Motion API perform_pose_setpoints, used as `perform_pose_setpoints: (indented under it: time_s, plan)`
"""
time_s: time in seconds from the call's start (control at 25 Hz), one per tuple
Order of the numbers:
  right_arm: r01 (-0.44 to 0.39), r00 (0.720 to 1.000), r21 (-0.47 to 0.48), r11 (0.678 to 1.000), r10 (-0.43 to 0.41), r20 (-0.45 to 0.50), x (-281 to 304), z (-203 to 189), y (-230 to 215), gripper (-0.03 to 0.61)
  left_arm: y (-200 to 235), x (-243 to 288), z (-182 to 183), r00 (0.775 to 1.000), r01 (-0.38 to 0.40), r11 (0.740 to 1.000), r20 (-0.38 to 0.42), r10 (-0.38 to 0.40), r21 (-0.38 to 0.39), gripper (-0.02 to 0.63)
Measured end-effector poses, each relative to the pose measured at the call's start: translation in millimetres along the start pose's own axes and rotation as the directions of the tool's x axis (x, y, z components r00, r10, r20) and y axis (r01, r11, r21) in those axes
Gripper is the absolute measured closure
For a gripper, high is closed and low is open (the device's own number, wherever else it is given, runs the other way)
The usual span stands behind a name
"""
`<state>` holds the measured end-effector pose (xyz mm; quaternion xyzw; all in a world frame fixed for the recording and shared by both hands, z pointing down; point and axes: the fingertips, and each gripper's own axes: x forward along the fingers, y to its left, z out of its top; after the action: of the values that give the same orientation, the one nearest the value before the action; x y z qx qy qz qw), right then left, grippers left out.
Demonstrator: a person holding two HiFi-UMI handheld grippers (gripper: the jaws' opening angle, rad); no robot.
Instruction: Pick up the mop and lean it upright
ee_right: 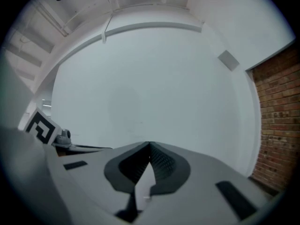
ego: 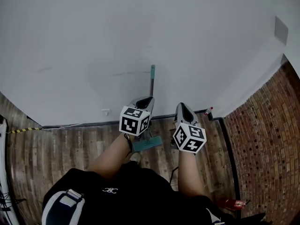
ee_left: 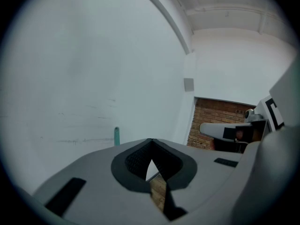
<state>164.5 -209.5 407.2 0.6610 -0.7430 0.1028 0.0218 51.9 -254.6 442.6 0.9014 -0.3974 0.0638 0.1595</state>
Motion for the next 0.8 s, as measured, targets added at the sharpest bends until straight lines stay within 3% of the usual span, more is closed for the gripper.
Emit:
perform_pose_setpoints:
  time_s: [0.16,0.36,0.44,0.8]
  plan:
    - [0.015,1.0,-0.004,1.0,-0.015,0.018,50.7,17.4,-8.3,0.565,37.7,43.4,21.2,1.0,-0.01,1.0,0.001,0.01,0.008,0.617]
    - [0.048,0.999,-0.003,0.999,-0.048,-0.011,88.5,11.6,-26.4,0.565,73.2,89.8,19.0,0.999,-0.026,1.0,-0.033,0.026,-0.001,0.617]
    - [0.064,0.998,0.0,0.998,-0.063,-0.025,96.0,5.3,-34.9,0.565,84.2,107.8,14.3,0.998,-0.027,1.0,-0.051,0.026,-0.015,0.554]
    - [0.059,0.995,0.016,0.998,-0.058,-0.084,128.0,-7.2,-73.1,0.565,117.0,166.0,-6.0,0.985,-0.14,0.99,-0.107,0.136,-0.028,0.468]
